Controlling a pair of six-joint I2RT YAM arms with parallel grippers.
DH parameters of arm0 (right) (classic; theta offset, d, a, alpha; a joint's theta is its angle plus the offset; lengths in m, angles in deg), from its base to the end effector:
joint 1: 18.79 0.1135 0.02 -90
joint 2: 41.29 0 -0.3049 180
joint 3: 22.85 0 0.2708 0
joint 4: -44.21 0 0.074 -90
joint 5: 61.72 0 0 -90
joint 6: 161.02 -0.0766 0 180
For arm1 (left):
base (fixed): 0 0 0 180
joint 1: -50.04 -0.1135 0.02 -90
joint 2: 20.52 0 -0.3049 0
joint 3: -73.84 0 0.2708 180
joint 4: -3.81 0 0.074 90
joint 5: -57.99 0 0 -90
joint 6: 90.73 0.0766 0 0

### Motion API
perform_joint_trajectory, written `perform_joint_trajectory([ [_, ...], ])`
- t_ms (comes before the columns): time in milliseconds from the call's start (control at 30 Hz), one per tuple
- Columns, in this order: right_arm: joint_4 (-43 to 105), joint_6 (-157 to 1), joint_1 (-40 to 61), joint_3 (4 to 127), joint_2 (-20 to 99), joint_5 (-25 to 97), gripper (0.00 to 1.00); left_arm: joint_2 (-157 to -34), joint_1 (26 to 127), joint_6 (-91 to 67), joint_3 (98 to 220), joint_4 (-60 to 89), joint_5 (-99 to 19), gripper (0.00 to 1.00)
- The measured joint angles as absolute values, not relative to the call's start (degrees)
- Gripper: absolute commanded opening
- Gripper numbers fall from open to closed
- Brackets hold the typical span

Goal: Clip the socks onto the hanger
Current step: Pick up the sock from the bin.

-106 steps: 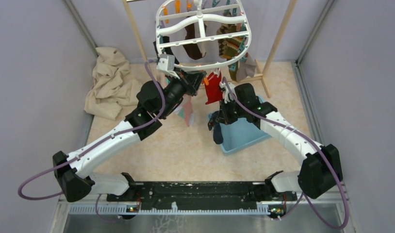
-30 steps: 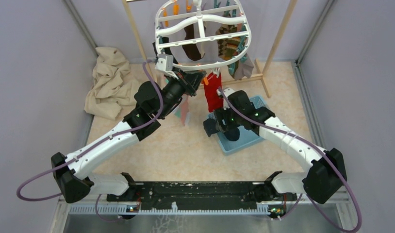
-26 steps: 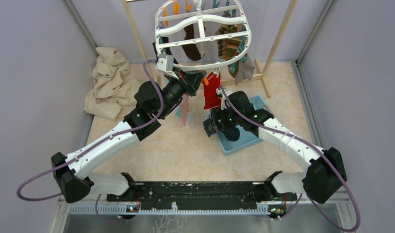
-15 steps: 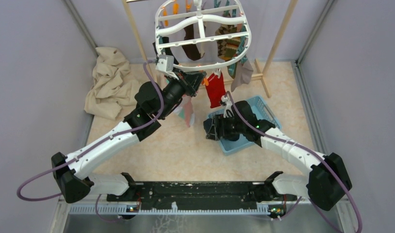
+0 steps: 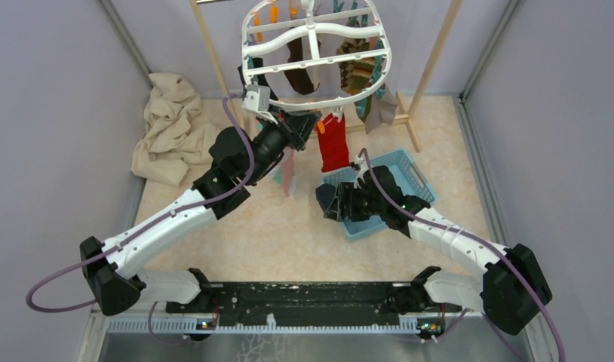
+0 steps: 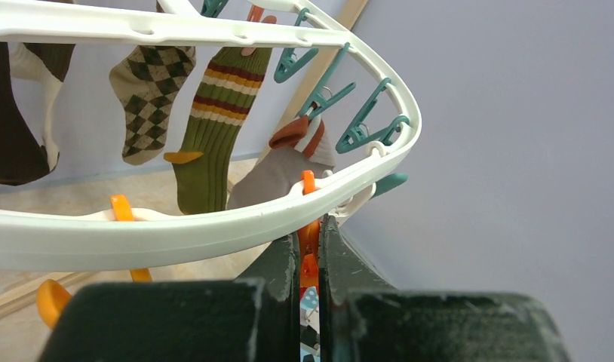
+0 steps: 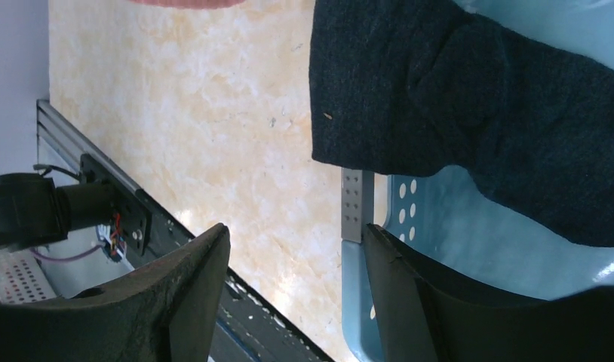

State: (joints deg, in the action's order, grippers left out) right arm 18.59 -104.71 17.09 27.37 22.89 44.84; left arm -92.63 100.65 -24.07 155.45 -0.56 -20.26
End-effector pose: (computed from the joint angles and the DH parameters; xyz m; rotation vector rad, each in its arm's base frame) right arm 0.2008 0.1722 0.2287 -0.2112 2.4069 0.9355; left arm 0.2266 -0.2514 0.4841 0.1497 1.3897 -0.9504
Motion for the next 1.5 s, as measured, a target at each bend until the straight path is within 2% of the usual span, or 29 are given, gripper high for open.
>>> perform_joint_trajectory([
  [367, 26.0, -107.7, 16.5, 26.2, 25.0, 40.7, 0.65, -92.6, 100.7, -24.0, 155.5, -0.4, -20.3, 0.00],
  [667, 32.0, -108.1, 12.3, 26.2, 28.5, 38.7, 0.58, -92.6, 100.7, -24.0, 155.8, 0.2, -20.3, 0.00],
  [700, 32.7, -108.3, 11.9, 26.2, 29.4, 38.7, 0.55, -92.6, 100.7, -24.0, 155.9, 0.3, -20.3, 0.00],
  [867, 35.6, -109.3, 10.3, 26.3, 32.9, 38.9, 0.15, -92.6, 100.7, -23.6, 156.2, 0.8, -20.3, 0.00],
  [933, 36.2, -109.8, 10.0, 26.3, 33.9, 38.9, 0.03, -92.6, 100.7, -23.4, 156.3, 1.2, -20.3, 0.00],
  [967, 36.4, -110.1, 9.9, 26.3, 34.1, 38.9, 0.00, -92.6, 100.7, -23.3, 156.3, 1.3, -20.3, 0.00],
  [1433, 40.7, -112.6, 3.1, 22.9, 33.2, 40.2, 0.01, -92.6, 100.7, -22.9, 156.6, 2.1, -20.3, 0.00],
  [1500, 40.8, -112.6, 3.0, 22.9, 33.2, 40.4, 0.25, -92.6, 100.7, -22.9, 156.6, 2.1, -20.3, 0.00],
])
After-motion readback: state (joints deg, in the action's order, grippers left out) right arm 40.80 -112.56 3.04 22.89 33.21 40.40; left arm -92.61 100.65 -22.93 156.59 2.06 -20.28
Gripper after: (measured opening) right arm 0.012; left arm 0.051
